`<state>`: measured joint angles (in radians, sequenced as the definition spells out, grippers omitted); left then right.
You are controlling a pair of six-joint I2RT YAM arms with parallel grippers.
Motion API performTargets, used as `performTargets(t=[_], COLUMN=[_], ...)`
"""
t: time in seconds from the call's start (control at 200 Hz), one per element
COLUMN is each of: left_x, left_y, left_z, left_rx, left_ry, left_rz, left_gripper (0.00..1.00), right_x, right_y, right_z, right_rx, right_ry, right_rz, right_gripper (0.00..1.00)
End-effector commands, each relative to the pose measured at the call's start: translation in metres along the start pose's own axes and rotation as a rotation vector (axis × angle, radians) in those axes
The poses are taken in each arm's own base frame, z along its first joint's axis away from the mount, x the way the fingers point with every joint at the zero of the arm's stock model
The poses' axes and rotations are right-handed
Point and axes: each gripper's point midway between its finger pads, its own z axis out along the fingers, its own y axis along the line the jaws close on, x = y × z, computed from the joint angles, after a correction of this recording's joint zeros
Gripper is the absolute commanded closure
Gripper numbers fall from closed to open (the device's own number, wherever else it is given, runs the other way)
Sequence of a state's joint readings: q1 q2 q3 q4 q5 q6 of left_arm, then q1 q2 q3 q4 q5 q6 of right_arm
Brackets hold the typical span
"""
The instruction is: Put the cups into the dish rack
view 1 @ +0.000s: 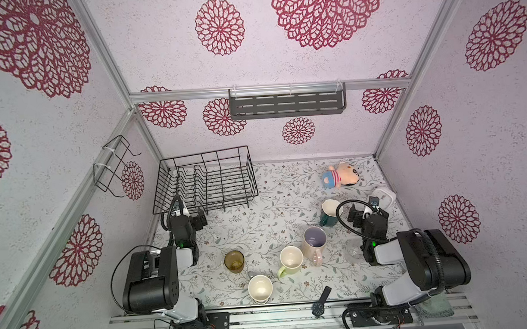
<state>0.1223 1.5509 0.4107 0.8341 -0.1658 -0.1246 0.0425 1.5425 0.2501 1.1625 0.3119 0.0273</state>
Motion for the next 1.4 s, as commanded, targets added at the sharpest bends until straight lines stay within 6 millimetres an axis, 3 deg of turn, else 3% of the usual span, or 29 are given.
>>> performTargets(t=[0.0,0.746,0.881,1.071,1.221,1.291,1.396], left_x=[-0.015,-0.015,-0.015,-0.031,-0.046,-0.063,-0.086], left_y=[-0.003,-0.003,-0.004,-0.015,-0.024,-0.021,-0.028], left_z=[0.002,0.003,0.001,-0.009,-0.025,-0.037,-0.063], left_rx=[0.017,0.024,0.027,0.049,0.029,-0.069,-0.111], left_ry=[-0.046,-0.043,-0.047,-0.054,-0.042,-0.066,-0.096], left_rz=[-0.003,-0.009,-0.006,0.033,0.058,0.079,0.086], left_gripper=[0.03,0.03,0.03,0.03,0.03,0.03,0.03], right_x=[-0.013,-0.014,-0.017,-0.020,-0.024,-0.033,-0.064], right_y=[-0.001,-0.001,-0.018,-0.021,-0.015,-0.019,-0.034], right_z=[-0.001,-0.001,-0.012,-0.024,-0.020,-0.019,-0.020], right_rx=[0.009,0.007,0.088,0.074,0.036,0.062,0.155], right_ry=[-0.050,-0.052,-0.088,-0.141,-0.124,-0.092,-0.061], right_rz=[0.022,0.023,0.080,0.099,0.076,0.075,0.139], right_gripper=[0.01,0.01,0.01,0.01,0.01,0.01,0.01])
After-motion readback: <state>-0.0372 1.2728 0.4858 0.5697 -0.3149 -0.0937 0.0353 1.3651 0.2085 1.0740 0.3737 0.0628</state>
